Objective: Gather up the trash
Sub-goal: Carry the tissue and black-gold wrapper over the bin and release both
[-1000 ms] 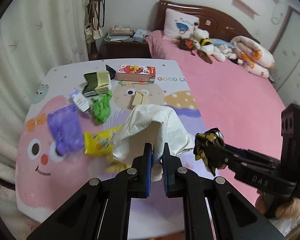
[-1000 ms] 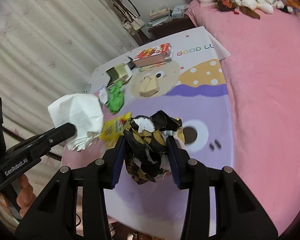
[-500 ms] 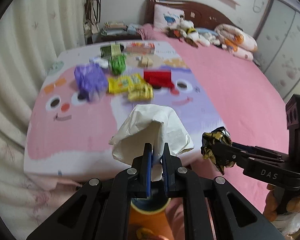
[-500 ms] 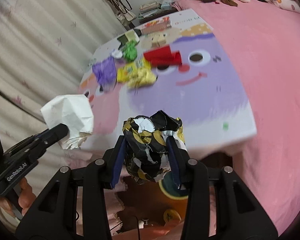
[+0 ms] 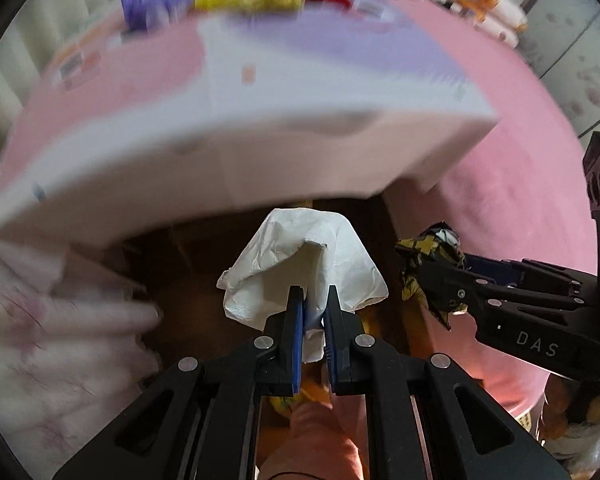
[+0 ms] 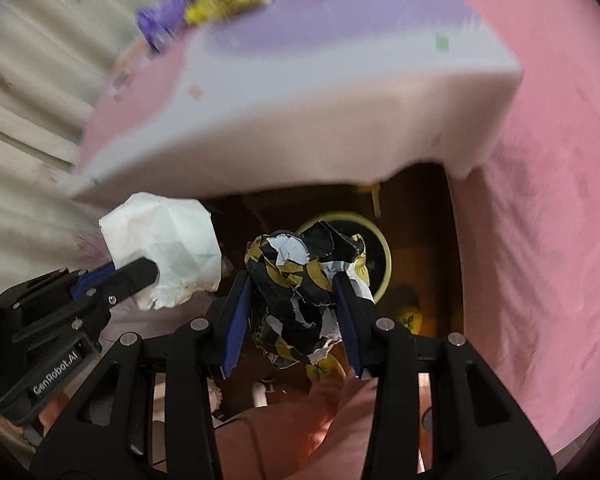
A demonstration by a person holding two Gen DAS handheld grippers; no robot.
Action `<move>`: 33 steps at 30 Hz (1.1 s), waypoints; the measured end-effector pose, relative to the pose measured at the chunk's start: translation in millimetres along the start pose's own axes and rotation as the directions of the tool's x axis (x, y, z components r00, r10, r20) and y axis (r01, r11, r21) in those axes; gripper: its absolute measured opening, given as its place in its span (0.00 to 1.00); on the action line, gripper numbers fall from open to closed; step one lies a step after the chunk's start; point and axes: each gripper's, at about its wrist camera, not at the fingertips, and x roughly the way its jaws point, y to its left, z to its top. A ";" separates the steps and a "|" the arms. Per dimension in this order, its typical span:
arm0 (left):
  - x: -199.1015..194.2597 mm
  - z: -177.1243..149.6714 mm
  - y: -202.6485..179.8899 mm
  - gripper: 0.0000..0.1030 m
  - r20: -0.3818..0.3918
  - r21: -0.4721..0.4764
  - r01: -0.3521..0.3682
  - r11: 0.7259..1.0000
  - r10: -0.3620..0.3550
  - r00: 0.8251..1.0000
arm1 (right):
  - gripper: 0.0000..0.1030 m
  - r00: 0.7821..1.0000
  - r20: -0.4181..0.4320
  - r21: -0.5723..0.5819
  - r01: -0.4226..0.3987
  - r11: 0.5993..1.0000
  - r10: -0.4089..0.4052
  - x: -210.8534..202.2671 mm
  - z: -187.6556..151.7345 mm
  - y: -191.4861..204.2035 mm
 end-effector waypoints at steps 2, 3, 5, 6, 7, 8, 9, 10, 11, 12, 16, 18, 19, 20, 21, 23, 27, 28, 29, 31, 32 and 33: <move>40.0 -11.3 5.0 0.09 -0.040 -0.032 0.000 0.999 -0.001 0.999 | 0.37 1.000 -0.024 0.006 0.016 1.000 -0.016 31.2 -6.7 -11.5; 56.0 -14.2 7.0 0.09 -0.053 -0.043 -0.003 0.999 0.001 0.999 | 0.37 0.999 -0.043 0.015 0.019 1.000 -0.018 52.7 -11.0 -18.7; 93.4 -23.6 11.0 0.09 -0.083 -0.061 -0.008 0.998 0.003 0.997 | 0.37 0.997 -0.078 0.036 0.027 0.999 -0.024 90.5 -19.4 -32.0; 110.3 -28.4 12.8 0.09 -0.093 -0.069 -0.006 0.998 -0.001 0.996 | 0.37 0.996 -0.090 0.042 0.029 0.999 -0.025 106.6 -21.9 -37.8; 132.4 -34.4 14.7 0.09 -0.102 -0.075 -0.003 0.997 -0.005 0.995 | 0.37 0.994 -0.101 0.045 0.032 0.998 -0.028 123.7 -25.6 -43.0; 147.3 -37.2 15.8 0.09 -0.111 -0.076 -0.005 0.997 -0.004 0.994 | 0.37 0.994 -0.109 0.042 0.034 0.999 -0.030 142.5 -29.9 -48.4; 165.0 -41.4 16.7 0.09 -0.126 -0.077 -0.009 0.997 -0.001 0.992 | 0.37 0.993 -0.114 0.038 0.036 0.999 -0.032 155.8 -33.1 -52.3; 185.1 -44.0 17.2 0.09 -0.141 -0.078 -0.014 0.997 0.003 0.990 | 0.37 0.992 -0.125 0.032 0.041 0.999 -0.037 173.7 -37.1 -57.6; 204.8 -46.8 18.0 0.09 -0.154 -0.078 -0.022 0.997 0.010 0.988 | 0.37 0.989 -0.138 0.026 0.049 0.998 -0.045 190.6 -40.7 -62.5; 222.2 -49.1 19.5 0.09 -0.164 -0.075 -0.030 0.997 0.017 0.986 | 0.37 0.987 -0.154 0.025 0.057 0.998 -0.053 211.1 -44.8 -67.8; 268.3 -62.1 18.7 0.09 -0.184 -0.046 -0.064 0.997 0.055 0.981 | 0.37 0.981 -0.187 0.034 0.067 0.997 -0.060 266.5 -54.3 -88.0; 285.1 -67.7 17.5 0.10 -0.192 -0.025 -0.081 0.996 0.074 0.979 | 0.37 0.981 -0.185 0.029 0.065 0.997 -0.059 287.2 -53.7 -96.1; 293.7 -63.5 15.0 0.13 -0.194 -0.018 -0.086 0.996 0.081 0.978 | 0.38 0.982 -0.181 0.029 0.060 0.998 -0.054 294.5 -53.3 -97.3; 299.7 -64.0 16.1 0.22 -0.198 -0.013 -0.087 0.996 0.082 0.977 | 0.38 0.983 -0.176 0.031 0.053 0.998 -0.047 301.2 -54.3 -100.8; 305.3 -62.1 23.6 0.29 -0.200 -0.011 -0.090 0.996 0.086 0.976 | 0.41 0.985 -0.171 0.034 0.046 0.998 -0.039 307.9 -54.4 -103.9; 310.0 -60.1 30.8 0.50 -0.193 -0.021 -0.117 0.993 0.110 0.975 | 0.45 0.985 -0.168 0.035 0.041 0.999 -0.035 314.1 -52.7 -106.3; 298.3 -50.9 54.0 0.69 -0.165 -0.092 -0.120 0.988 0.104 0.981 | 0.54 0.987 -0.156 0.051 0.048 0.998 -0.039 314.5 -47.2 -112.0; 292.4 -50.4 56.2 0.69 -0.145 -0.103 -0.131 0.986 0.116 0.983 | 0.55 0.988 -0.148 0.056 0.043 0.998 -0.034 311.4 -46.3 -112.5; 284.2 -47.8 59.4 0.69 -0.134 -0.106 -0.138 0.985 0.123 0.983 | 0.55 0.991 -0.131 0.056 0.040 0.998 -0.032 306.4 -45.8 -112.7; 271.3 -44.4 60.8 0.69 -0.103 -0.116 -0.148 0.982 0.137 0.985 | 0.55 0.993 -0.105 0.042 0.050 0.998 -0.045 297.7 -44.6 -109.3; 262.5 -42.0 60.6 0.69 -0.082 -0.120 -0.153 0.981 0.143 0.986 | 0.55 0.993 -0.099 0.034 0.061 0.998 -0.058 292.9 -44.4 -107.5; 254.2 -38.2 61.2 0.69 -0.068 -0.122 -0.157 0.980 0.149 0.986 | 0.55 0.993 -0.098 0.032 0.067 0.997 -0.064 291.4 -42.7 -105.0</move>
